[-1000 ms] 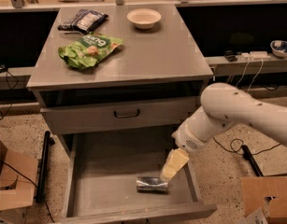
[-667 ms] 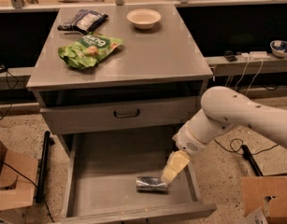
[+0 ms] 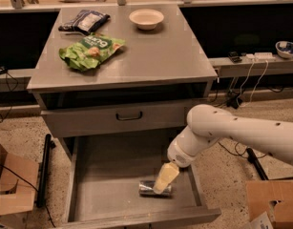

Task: Pick redbull can from middle drawer and place on counter

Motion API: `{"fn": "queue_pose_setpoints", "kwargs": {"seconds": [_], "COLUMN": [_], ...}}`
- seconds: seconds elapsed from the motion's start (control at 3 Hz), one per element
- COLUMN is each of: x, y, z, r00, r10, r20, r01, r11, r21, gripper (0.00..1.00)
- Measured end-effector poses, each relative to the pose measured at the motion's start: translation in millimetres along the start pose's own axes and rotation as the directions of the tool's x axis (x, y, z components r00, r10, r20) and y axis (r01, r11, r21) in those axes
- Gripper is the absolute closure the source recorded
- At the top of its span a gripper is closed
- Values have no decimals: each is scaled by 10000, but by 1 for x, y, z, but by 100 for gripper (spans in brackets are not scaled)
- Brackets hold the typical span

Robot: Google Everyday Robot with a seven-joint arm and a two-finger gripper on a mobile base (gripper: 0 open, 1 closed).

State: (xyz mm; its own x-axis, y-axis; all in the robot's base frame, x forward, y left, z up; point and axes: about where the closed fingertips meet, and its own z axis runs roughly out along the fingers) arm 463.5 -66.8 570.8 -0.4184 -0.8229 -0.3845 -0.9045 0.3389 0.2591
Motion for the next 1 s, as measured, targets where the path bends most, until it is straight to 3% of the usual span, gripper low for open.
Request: {"fn": "queue_pose_setpoints", "kwargs": {"seconds": [1.0], "x": [35], "y": [-43], "z": [136], "r00": [9909], "r10": [1274], "r20": [443], "r01": [-1271], "r11": [9919], "r21": [-86], "gripper": [0]}}
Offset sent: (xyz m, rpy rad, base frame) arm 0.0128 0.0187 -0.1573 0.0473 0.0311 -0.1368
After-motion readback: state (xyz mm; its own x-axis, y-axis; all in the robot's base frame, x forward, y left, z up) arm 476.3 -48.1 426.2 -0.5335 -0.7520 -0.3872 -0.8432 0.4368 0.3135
